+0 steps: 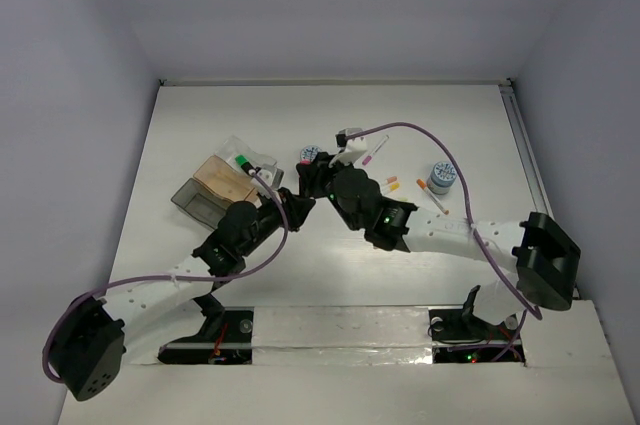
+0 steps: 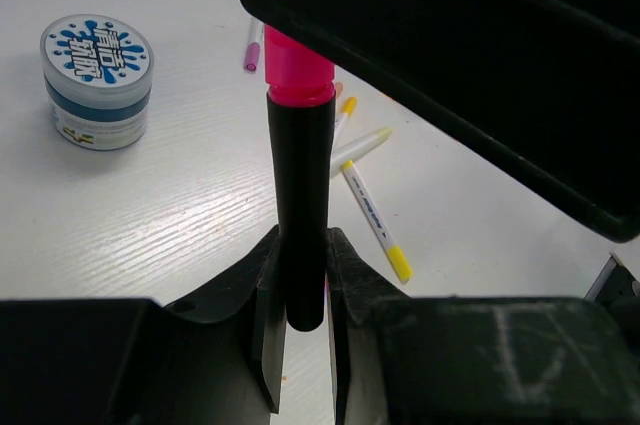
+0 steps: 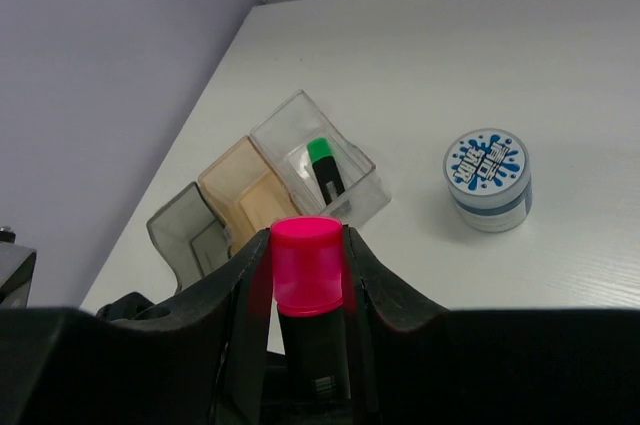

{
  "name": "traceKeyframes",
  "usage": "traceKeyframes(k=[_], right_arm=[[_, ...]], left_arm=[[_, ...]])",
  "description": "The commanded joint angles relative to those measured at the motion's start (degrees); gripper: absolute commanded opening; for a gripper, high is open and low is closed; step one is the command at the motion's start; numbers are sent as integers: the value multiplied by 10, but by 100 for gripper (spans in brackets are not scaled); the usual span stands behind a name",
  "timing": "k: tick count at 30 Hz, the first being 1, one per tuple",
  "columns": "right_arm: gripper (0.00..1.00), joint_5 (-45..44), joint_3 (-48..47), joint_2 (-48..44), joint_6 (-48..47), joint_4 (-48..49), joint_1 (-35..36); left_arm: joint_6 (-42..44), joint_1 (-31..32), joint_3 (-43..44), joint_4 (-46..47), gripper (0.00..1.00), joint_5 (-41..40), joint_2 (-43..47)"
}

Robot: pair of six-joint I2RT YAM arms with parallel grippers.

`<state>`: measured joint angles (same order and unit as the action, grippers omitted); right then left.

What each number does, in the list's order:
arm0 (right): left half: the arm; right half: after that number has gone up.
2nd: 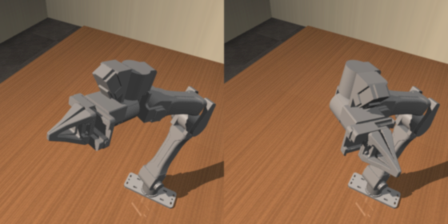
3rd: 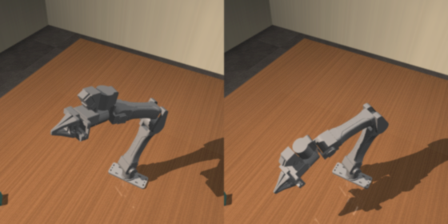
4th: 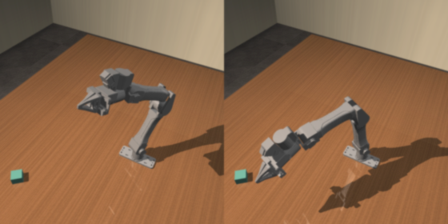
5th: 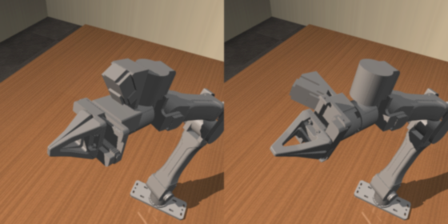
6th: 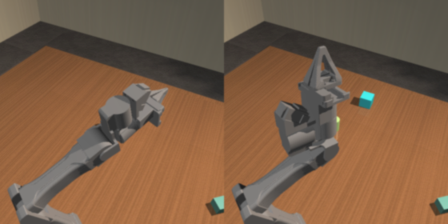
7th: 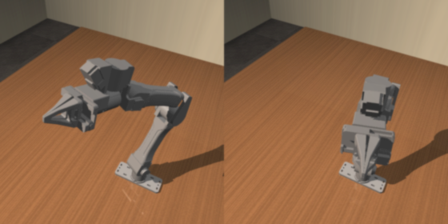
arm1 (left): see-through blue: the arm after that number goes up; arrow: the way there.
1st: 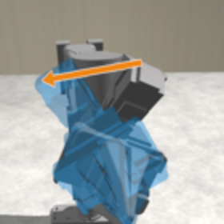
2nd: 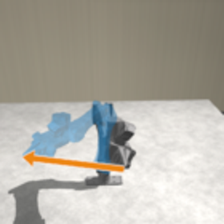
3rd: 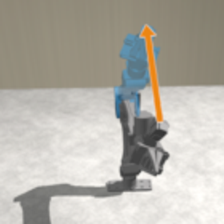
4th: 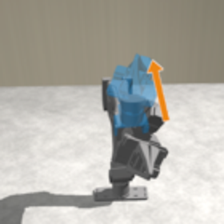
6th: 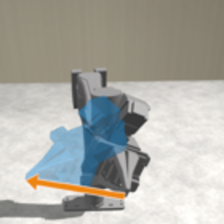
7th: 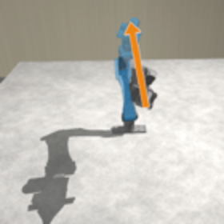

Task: Sort the stationery into containers
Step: Close the pen cap on the pen.

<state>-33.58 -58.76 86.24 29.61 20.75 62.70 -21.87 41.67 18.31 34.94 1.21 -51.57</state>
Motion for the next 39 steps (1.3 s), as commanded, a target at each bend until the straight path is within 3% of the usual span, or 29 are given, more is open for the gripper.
traceKeyframes(k=[1, 11, 29, 39], right_arm=[[0, 86, 8, -12, 9, -105, 16], [0, 154, 49, -38, 27, -174, 16], [0, 135, 164, -19, 83, -167, 61], [0, 124, 208, 1, 156, -103, 99]], left_arm=[[15, -3, 26, 65, 0, -32, 22], [-5, -3, 50, 58, 0, -48, 25], [18, -3, 139, 48, 0, -65, 19], [21, -3, 179, 69, 0, -68, -12]])
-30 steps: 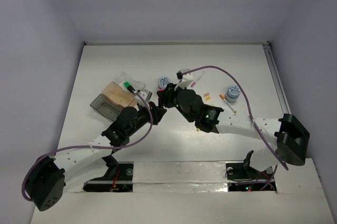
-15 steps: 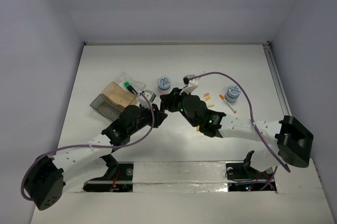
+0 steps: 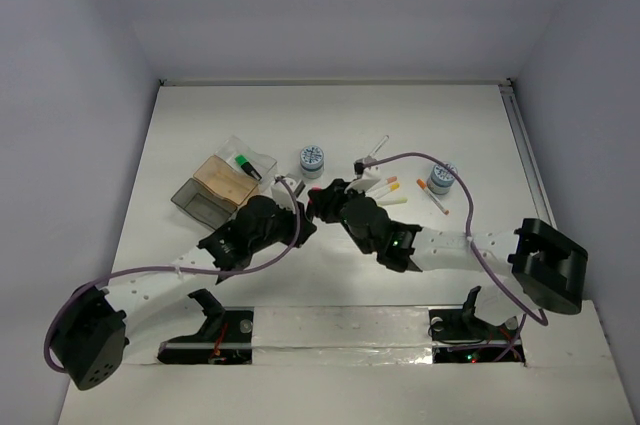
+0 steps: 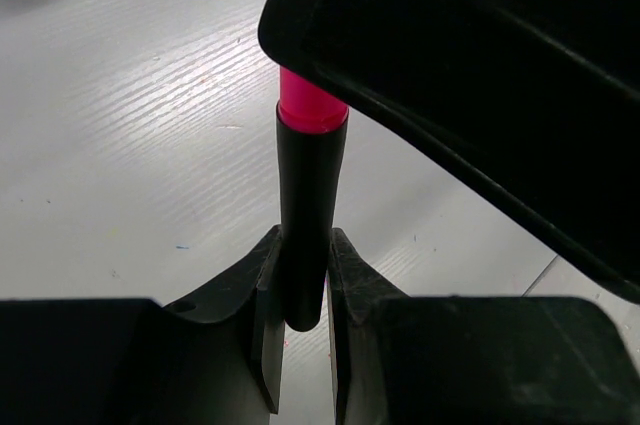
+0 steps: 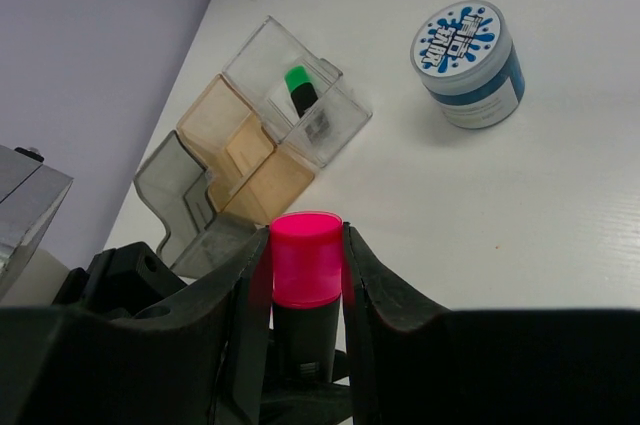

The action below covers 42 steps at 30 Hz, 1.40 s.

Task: Sort the stationery into containers
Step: Close the pen cap on the pen.

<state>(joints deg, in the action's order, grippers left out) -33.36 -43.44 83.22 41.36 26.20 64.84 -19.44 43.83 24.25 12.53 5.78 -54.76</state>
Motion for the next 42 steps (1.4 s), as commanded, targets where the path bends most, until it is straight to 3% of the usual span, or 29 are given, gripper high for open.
traceKeyframes(k=[1, 14, 21, 26, 31, 42], right_arm=[[0, 123, 60, 29, 44, -150, 83], [0, 175, 102, 53, 114, -53, 100], [0, 160, 127, 23, 112, -80, 100], [0, 195, 109, 71, 114, -65, 128], [0, 152, 121, 53, 136, -77, 133], [0, 100, 118, 18, 133, -125, 133]], left_arm=[[-2, -24, 123, 296, 0, -113, 19], [20, -24, 187, 316, 0, -118, -21], [51, -30, 206, 293, 0, -130, -4], [35, -49, 231, 297, 0, -97, -34], [34, -71, 258, 294, 0, -80, -31], [-21, -78, 170, 314, 0, -61, -10]])
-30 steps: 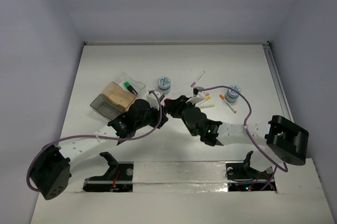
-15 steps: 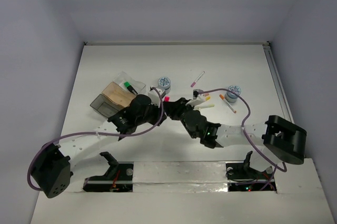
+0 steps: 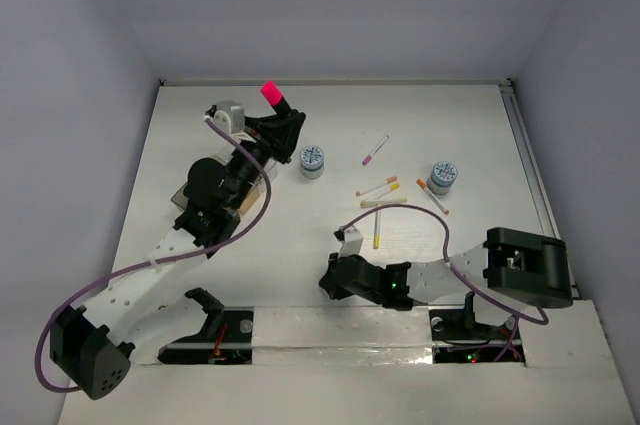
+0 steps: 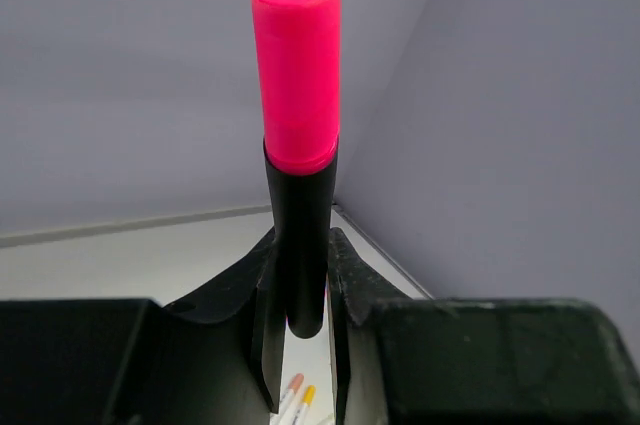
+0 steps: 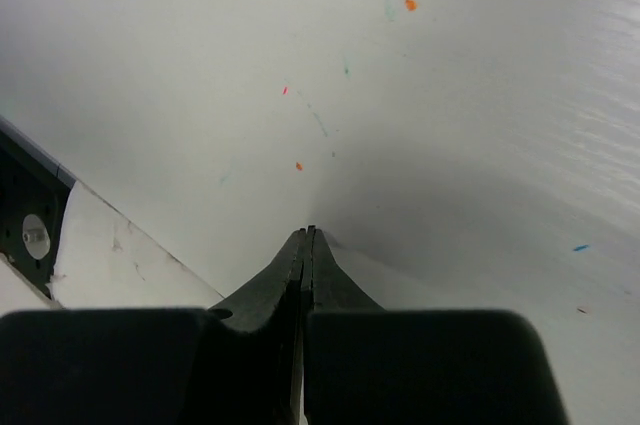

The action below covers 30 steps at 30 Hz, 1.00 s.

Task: Sort the stationery into containers
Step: Close the pen cap on the pen.

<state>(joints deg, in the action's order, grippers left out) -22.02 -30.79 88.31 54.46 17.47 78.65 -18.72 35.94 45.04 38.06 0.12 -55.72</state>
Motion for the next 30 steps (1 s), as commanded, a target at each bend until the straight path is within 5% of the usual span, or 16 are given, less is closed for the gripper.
traceKeyframes(k=[1, 8, 13, 18, 25, 30], right_arm=[[0, -28, -9, -41, -2, -45, -5], [6, -41, -21, -133, -88, -105, -50], [50, 9, -44, -262, -203, -145, -121], [66, 94, -101, -329, -333, -132, -175], [77, 392, -156, -315, -423, -18, -285], [86, 503, -213, -265, -419, -2, -322]], left_arm=[[-32, 1, -58, 59, 0, -5, 3], [-43, 1, -158, 61, 0, 32, 49], [-42, 1, -237, 61, 0, 86, 87], [-47, 6, -282, 84, 0, 182, 104], [-73, 6, -313, 161, 0, 317, 88], [-101, 18, -324, 212, 0, 363, 80]])
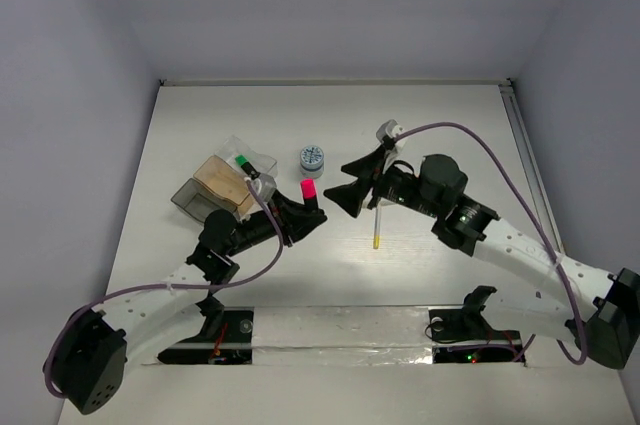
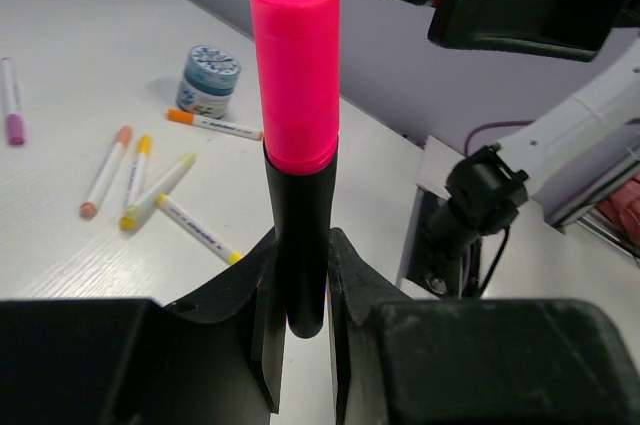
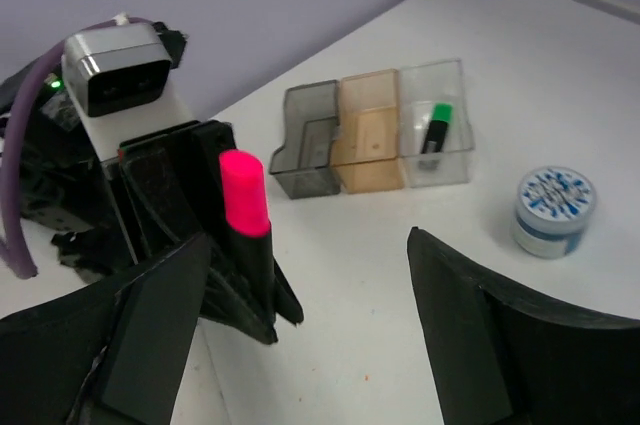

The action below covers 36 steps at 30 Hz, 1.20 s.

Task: Sort the stationery into containers
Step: Close the pen cap on the pen.

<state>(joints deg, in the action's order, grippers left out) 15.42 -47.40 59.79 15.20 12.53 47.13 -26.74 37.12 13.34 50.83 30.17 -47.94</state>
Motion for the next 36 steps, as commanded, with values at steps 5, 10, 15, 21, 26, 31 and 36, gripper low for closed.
traceKeyframes(k=[5, 10, 15, 21, 26, 31, 36], right_arm=[[87, 202, -67, 65, -5, 86, -7], [83, 251, -61, 73, 15, 124, -7], [75, 252, -62, 86, 31, 141, -7], [66, 247, -64, 103, 43, 146, -7], [51, 242, -61, 109, 52, 157, -7], [33, 240, -55, 111, 59, 168, -7], [32, 234, -57, 118, 62, 152, -7]], left_arm=[[-24, 12, -4, 95, 0, 83, -8], [-28, 23, -2, 108, 0, 93, -26], [-37, 29, -1, 129, 0, 102, -44], [-37, 34, 4, 128, 0, 98, -44], [-34, 34, 5, 125, 0, 96, -43], [-32, 34, 5, 123, 0, 95, -44], [-25, 34, 7, 109, 0, 89, -31]])
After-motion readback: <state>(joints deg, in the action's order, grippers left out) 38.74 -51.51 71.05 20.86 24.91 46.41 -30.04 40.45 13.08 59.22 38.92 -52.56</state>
